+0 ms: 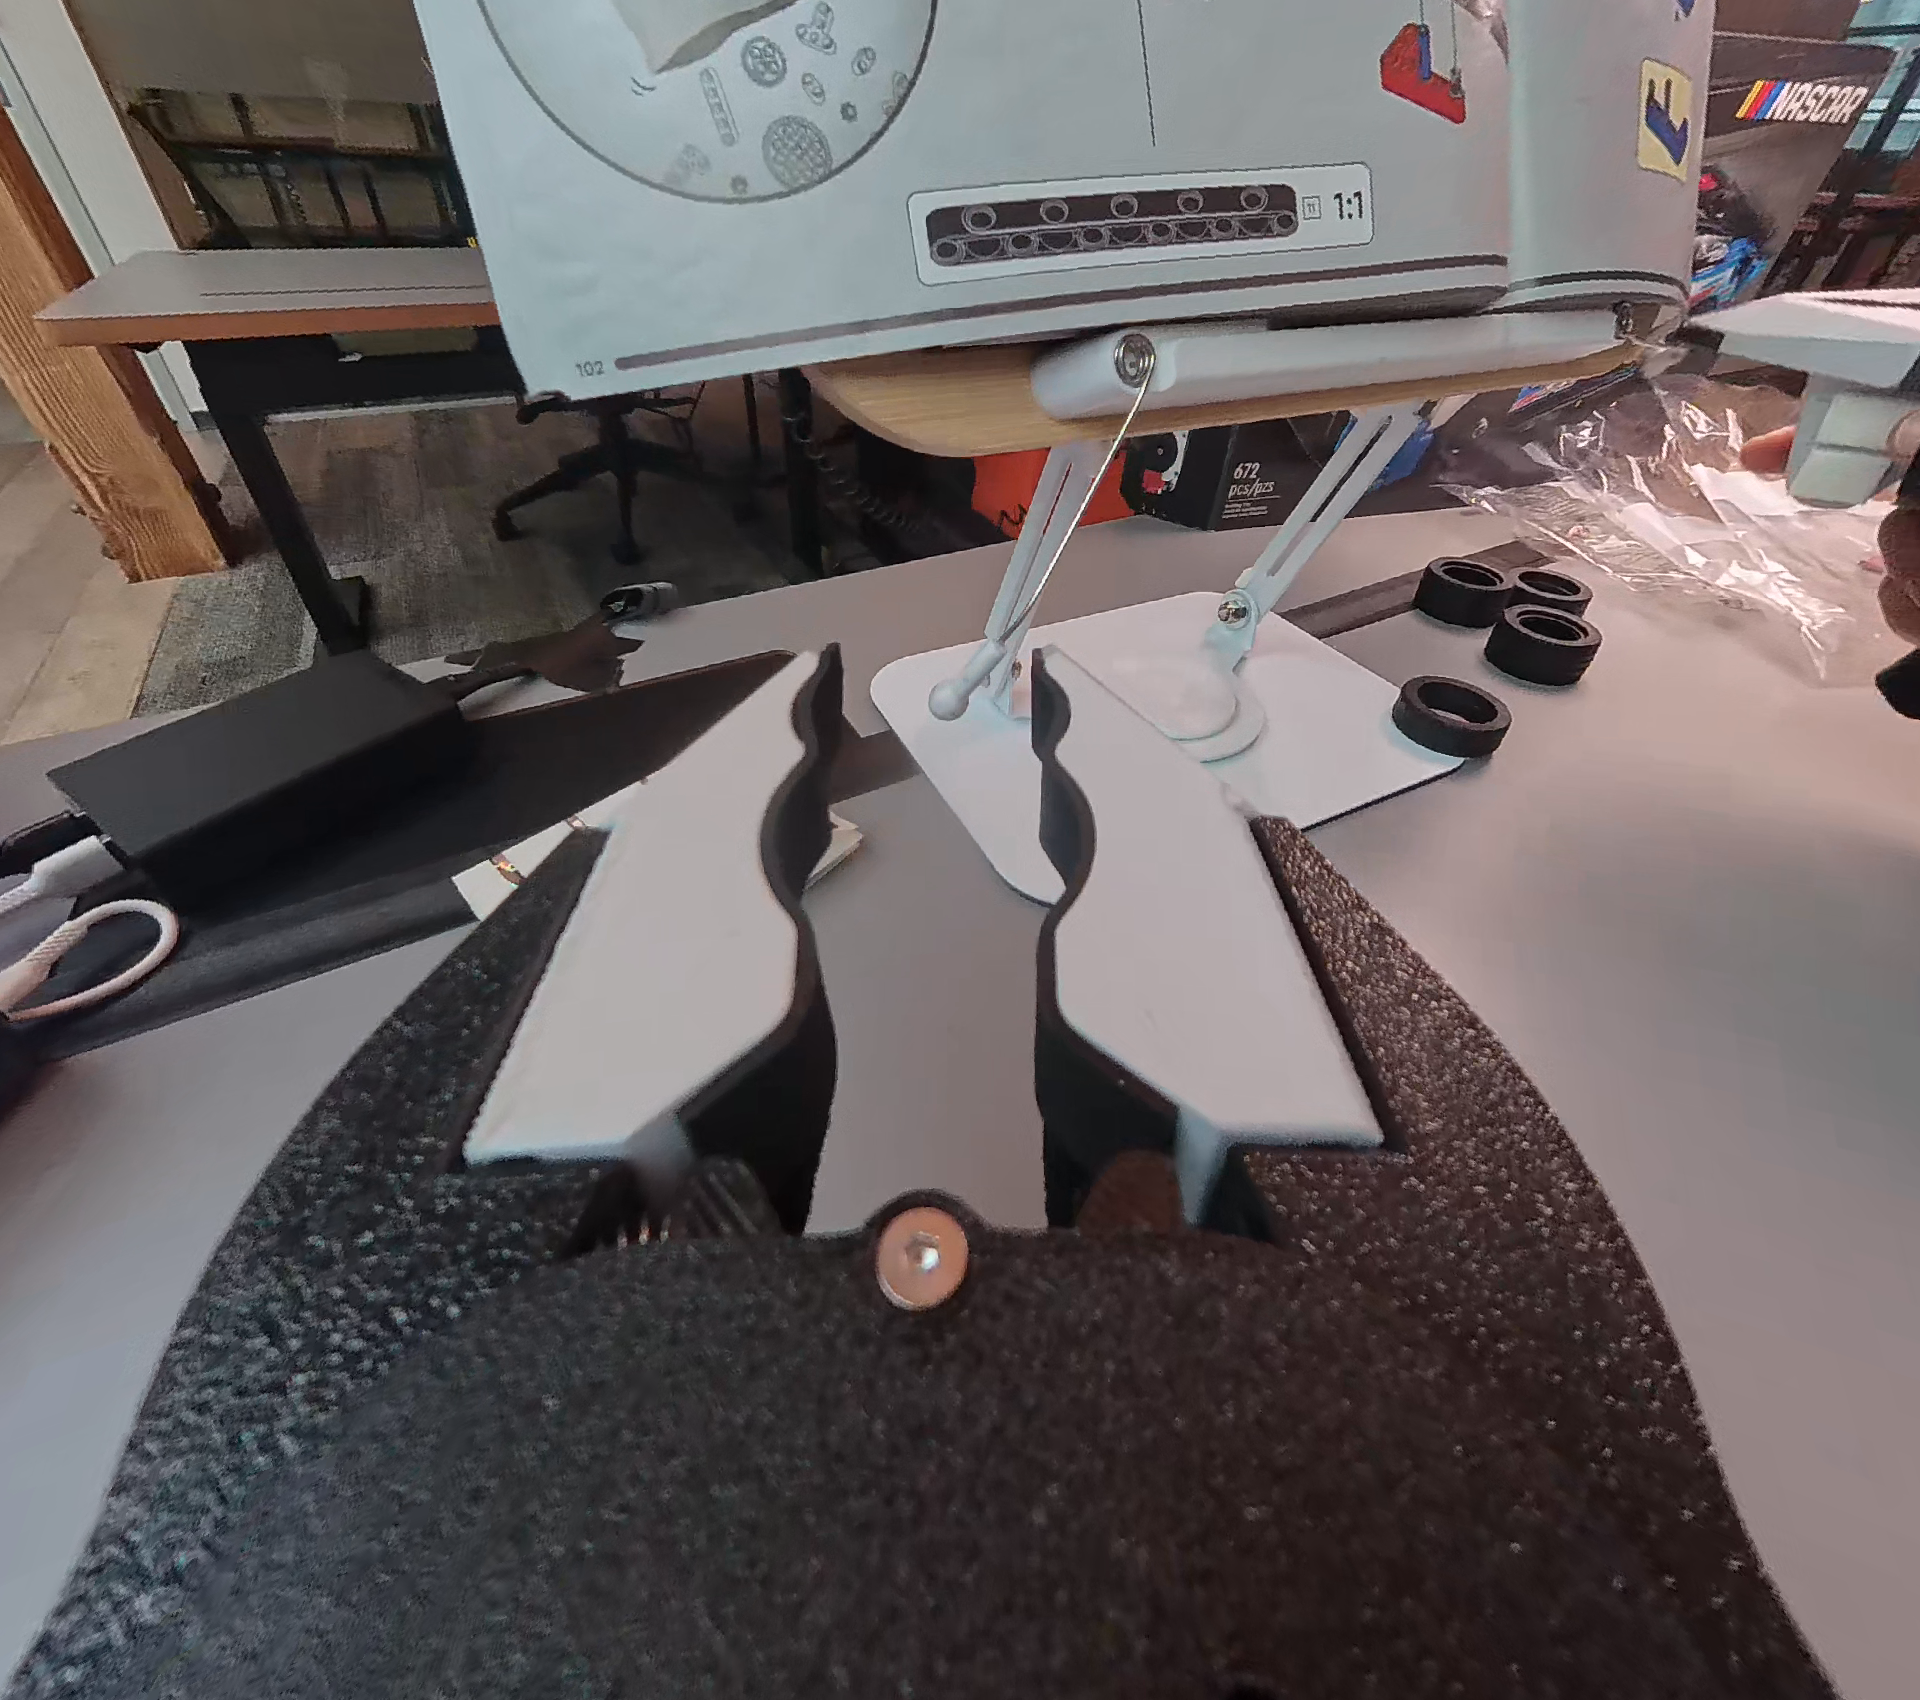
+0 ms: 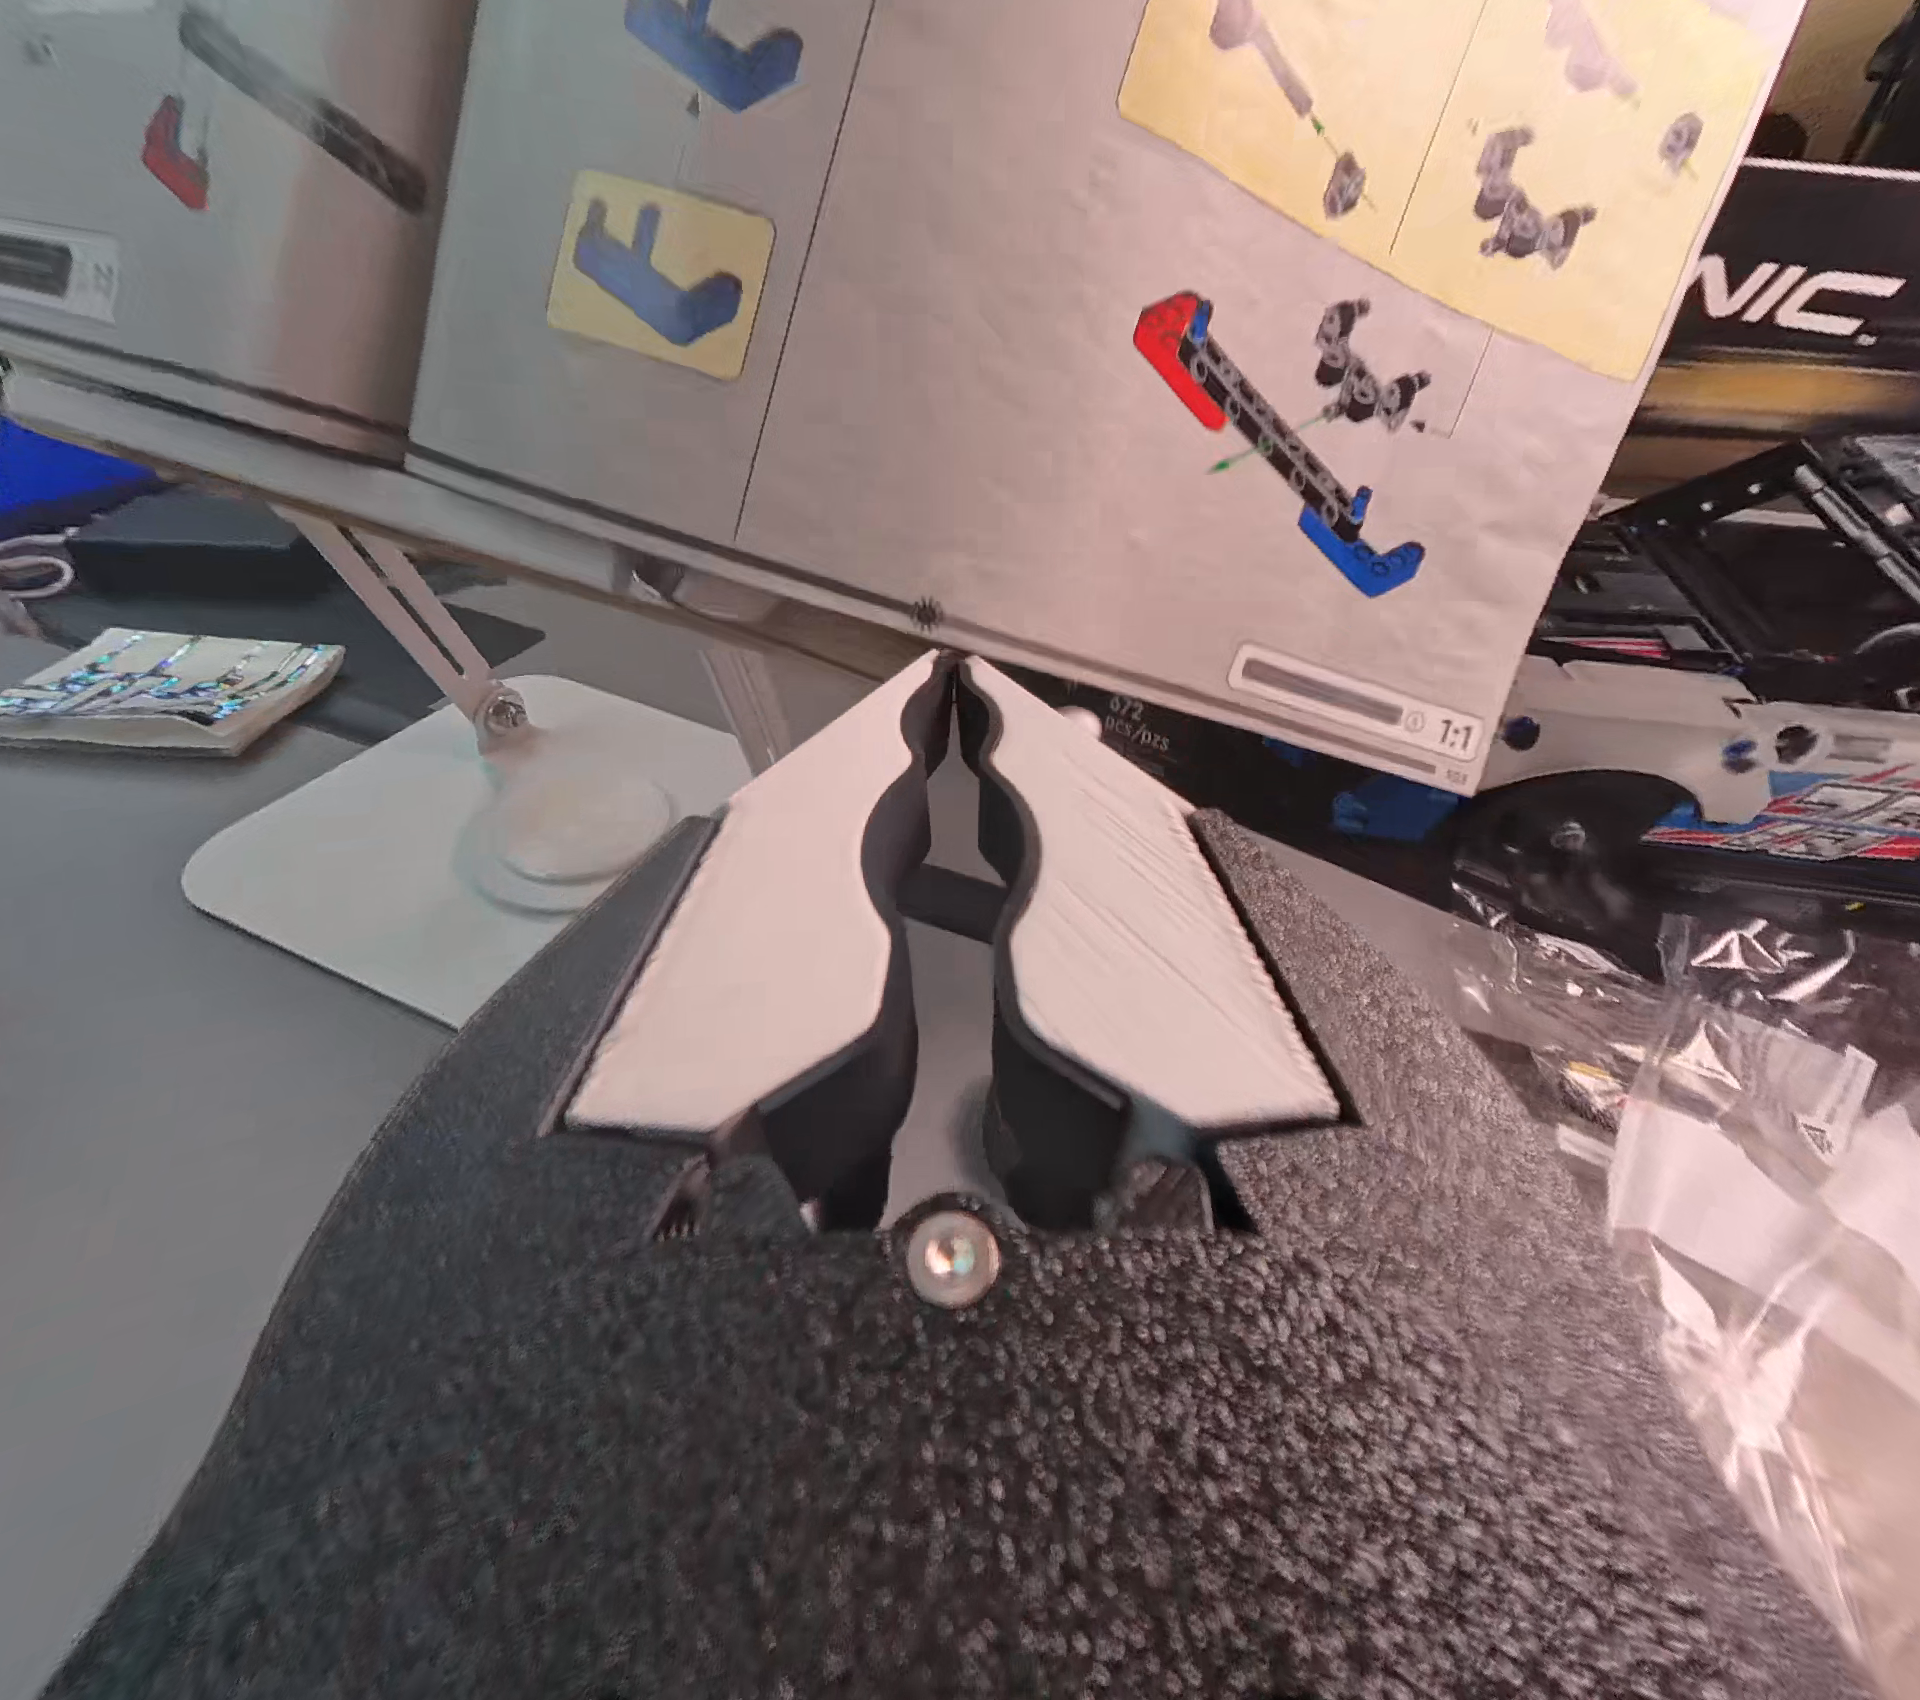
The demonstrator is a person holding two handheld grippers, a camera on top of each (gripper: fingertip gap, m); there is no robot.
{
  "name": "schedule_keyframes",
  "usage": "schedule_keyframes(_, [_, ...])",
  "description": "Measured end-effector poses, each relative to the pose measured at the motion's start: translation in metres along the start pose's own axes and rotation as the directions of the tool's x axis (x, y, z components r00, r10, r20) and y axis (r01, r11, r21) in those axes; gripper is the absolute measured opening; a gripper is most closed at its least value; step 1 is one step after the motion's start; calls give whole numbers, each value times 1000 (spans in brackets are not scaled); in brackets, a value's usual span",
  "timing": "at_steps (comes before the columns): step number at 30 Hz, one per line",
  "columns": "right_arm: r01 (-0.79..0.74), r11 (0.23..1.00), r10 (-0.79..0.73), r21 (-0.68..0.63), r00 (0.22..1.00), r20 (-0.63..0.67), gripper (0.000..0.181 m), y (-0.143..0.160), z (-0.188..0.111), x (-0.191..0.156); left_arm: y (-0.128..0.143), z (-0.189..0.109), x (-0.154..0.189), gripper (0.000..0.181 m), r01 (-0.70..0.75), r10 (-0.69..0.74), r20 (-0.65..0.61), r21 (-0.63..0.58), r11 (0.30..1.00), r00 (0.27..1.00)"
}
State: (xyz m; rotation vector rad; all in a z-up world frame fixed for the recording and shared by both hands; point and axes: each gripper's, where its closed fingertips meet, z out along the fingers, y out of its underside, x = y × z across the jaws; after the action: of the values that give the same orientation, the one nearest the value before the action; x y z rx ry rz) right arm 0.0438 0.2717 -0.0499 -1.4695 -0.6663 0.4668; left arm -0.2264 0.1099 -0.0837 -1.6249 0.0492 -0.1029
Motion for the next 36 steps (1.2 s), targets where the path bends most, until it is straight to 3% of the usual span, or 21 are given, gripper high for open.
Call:
schedule_keyframes(3, [28, 1000, -28, 15, 1000, 7, 3, 4, -8, -3, -6, -1, 1, 36, -12, 12, -2, 16, 1000, 1000])
schedule_keyframes(7, [125, 989, -126, 84, 992, 4, 10, -40, -22, -26, -8, 0, -3, 36, 15, -15, 0, 28, 999, 1000])
schedule_keyframes(10, [154, 986, -156, -60, 987, -30, 5, -49, -21, -41, -8, 0, -5, 35, 17, -17, 3, 28, 999, 1000])
schedule_keyframes(12, [91, 992, -95, -88, 994, -49, 6, -50, -22, -37, -10, -2, -7, 36, 9, -9, 2, 28, 1000, 1000])
schedule_keyframes(15, [-85, 986, 74, -145, 994, -83, 6, -28, -25, -10, -22, -8, -6, 37, 15, -14, -12, 55, 998, 1000])
schedule_keyframes(17, [-253, 950, 250, -185, 967, -38, 4, -11, -35, -7, -42, -10, 11, 38, 43, -37, -71, 98, 994, 997])
schedule_keyframes(19, [-316, 916, 321, -247, 947, -21, 3, 10, -48, -10, -61, -9, 41, 39, 25, -5, -152, 129, 991, 988])
schedule_keyframes(21, [-325, 891, 354, -317, 935, 36, 2, 27, -65, -33, -69, -5, 63, 38, -28, 54, -184, 142, 990, 982])
schedule_keyframes(23, [-229, 905, 311, -359, 932, 188, 0, 23, -83, -86, -66, 0, 79, 39, -57, 86, -217, 138, 989, 972])
schedule_keyframes(24, [-167, 923, 275, -346, 916, 291, 0, 10, -90, -118, -62, 3, 82, 39, -61, 88, -224, 125, 990, 971])
schedule_keyframes(26, [-74, 978, 156, -194, 878, 453, 0, -37, -96, -166, -50, 9, 84, 38, -70, 89, -227, 93, 993, 970])
schedule_keyframes(28, [-25, 999, 42, -46, 896, 441, 0, -80, -82, -175, -42, 10, 84, 38, -61, 75, -232, 69, 996, 970])
schedule_keyframes(30, [31, 999, -26, -12, 948, 317, 0, -101, -48, -155, -41, 8, 83, 38, -43, 58, -236, 65, 997, 970])
schedule_keyframes(33, [175, 974, -161, -141, 981, 107, 0, -86, 8, -101, -39, 3, 76, 37, -47, 59, -223, 60, 997, 973])
schedule_keyframes(36, [247, 944, -258, -220, 966, -20, 0, -63, 31, -54, -40, -2, 63, 37, -35, 46, -194, 63, 997, 980])
